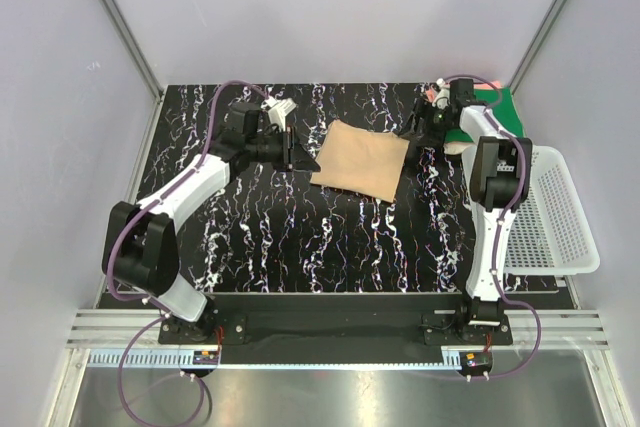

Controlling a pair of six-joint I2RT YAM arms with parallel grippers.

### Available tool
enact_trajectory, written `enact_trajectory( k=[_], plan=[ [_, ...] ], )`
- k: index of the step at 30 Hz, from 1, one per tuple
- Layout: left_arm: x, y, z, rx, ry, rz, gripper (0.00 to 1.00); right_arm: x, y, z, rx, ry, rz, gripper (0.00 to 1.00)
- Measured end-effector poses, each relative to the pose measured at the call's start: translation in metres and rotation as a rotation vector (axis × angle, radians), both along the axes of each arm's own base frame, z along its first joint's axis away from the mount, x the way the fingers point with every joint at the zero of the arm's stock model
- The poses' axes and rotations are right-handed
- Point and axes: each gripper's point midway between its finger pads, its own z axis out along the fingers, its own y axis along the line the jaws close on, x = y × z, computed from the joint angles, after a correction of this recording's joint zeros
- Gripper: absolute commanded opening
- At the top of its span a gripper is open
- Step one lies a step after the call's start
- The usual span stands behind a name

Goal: Fold and stack the t-shirts
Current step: Neatly place the folded tshirt to the corner

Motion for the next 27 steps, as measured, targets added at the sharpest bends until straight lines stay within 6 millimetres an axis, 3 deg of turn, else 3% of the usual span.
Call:
enact_trajectory(
  k=[8, 15, 27],
  plan=[
    [0.004, 0.008, -0.003, -0.003, 0.025, 0.028, 0.24, 0.002, 0.016, -0.001, 0.005, -0.009, 0.034, 0.77],
    [0.008, 0.013, 0.005, -0.028, 0.018, 0.052, 0.23, 0.005, 0.020, -0.003, 0.021, -0.009, 0.061, 0.70],
    [0.013, 0.025, 0.004, -0.043, 0.042, 0.101, 0.22, 0.008, 0.035, -0.004, 0.057, 0.008, 0.142, 0.68]
  ],
)
